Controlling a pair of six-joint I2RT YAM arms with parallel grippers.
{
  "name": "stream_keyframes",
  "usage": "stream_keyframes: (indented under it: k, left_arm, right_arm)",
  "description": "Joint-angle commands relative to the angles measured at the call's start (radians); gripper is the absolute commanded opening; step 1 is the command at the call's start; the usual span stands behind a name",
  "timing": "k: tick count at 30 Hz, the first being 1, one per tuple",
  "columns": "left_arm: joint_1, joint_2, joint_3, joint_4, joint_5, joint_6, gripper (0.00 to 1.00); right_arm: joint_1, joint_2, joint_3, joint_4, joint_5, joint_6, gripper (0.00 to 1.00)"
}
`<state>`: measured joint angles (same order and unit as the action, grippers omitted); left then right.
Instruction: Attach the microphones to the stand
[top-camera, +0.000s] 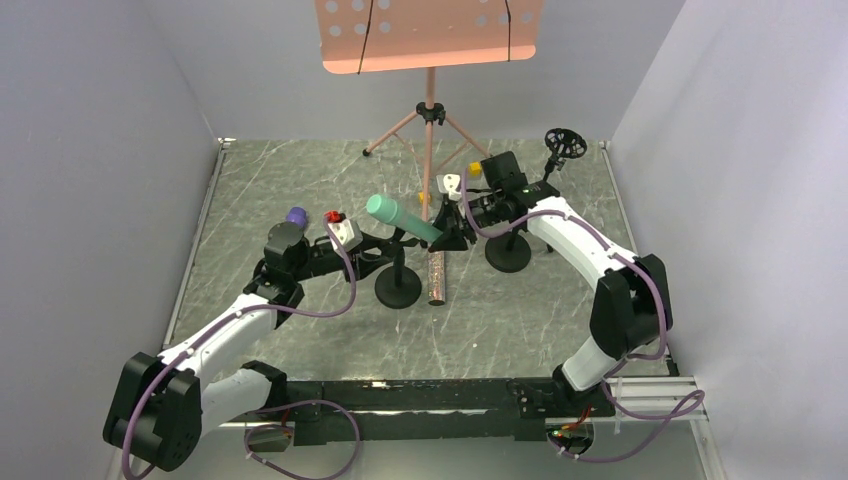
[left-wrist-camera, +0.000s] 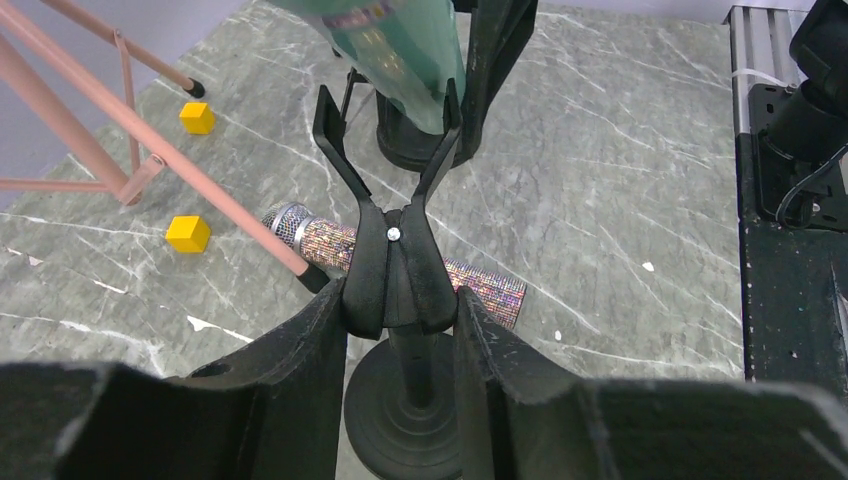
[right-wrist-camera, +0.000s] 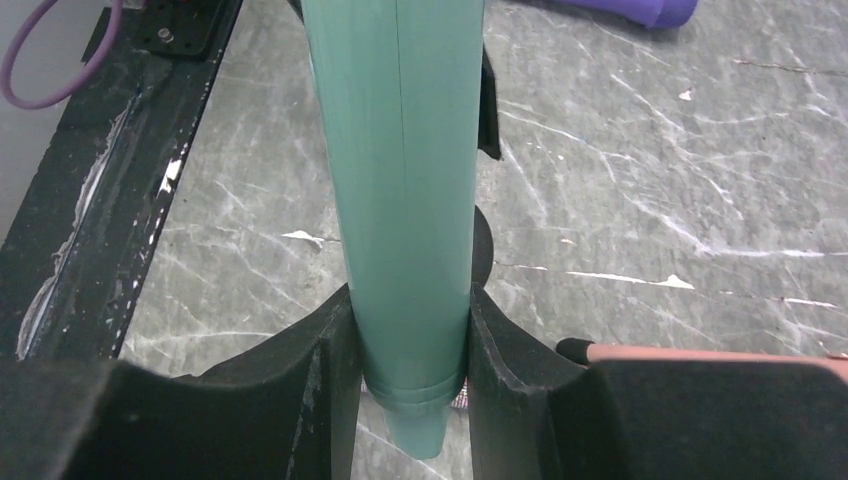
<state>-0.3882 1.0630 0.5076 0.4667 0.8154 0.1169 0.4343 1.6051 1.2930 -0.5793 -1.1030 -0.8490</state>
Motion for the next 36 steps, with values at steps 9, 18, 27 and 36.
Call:
stream_keyframes:
  k: [9, 18, 27, 36]
  left_arm:
    - [0.008, 0.010, 0.034, 0.004, 0.067, 0.026, 0.29]
    - [0.016, 0.023, 0.042, 0.008, 0.096, 0.013, 0.28]
    - [0.023, 0.024, 0.054, -0.011, 0.094, -0.004, 0.65]
    - [0.023, -0.053, 0.009, -0.001, 0.041, 0.015, 0.99]
  right_arm:
    - [0.069, 0.108, 0.089, -0.125, 0.049, -0.202, 0.03]
    - [0.115, 0.138, 0.081, -0.123, 0.044, -0.216, 0.03]
    - [0.113, 0.139, 0.077, -0.101, 0.043, -0.159, 0.09]
    - [0.099, 0.093, 0.029, 0.004, 0.049, -0.036, 0.49]
